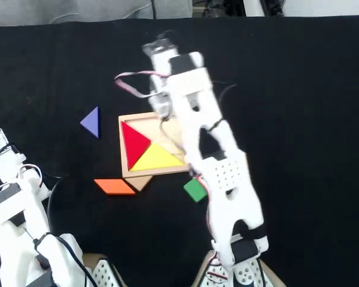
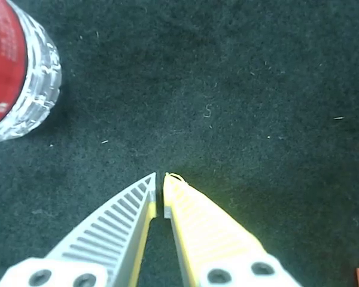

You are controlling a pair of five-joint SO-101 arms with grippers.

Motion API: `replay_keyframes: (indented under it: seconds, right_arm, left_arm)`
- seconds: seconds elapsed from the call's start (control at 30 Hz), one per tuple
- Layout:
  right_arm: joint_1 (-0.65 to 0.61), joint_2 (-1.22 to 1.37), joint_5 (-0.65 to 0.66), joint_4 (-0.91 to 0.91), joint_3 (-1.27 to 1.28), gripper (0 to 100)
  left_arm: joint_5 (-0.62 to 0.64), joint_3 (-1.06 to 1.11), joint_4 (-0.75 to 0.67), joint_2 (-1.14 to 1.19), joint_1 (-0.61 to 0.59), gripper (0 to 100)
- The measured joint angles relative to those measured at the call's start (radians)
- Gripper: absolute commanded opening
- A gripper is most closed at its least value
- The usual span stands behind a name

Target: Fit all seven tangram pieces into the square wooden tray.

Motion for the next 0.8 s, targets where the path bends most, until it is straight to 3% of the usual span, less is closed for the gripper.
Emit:
replay_keyframes:
  seconds: [0.33, 0.8]
  right_arm:
    - [-0.169, 0.061, -0.028, -0.068, 0.000, 1.1]
    - [-0.158, 0.150, -0.029, -0.006, -0.064, 1.1]
  left_arm:
    - [0.000, 0.000, 0.000, 0.000, 0.000, 3]
    - [0.000, 0.000, 0.000, 0.000, 0.000, 3]
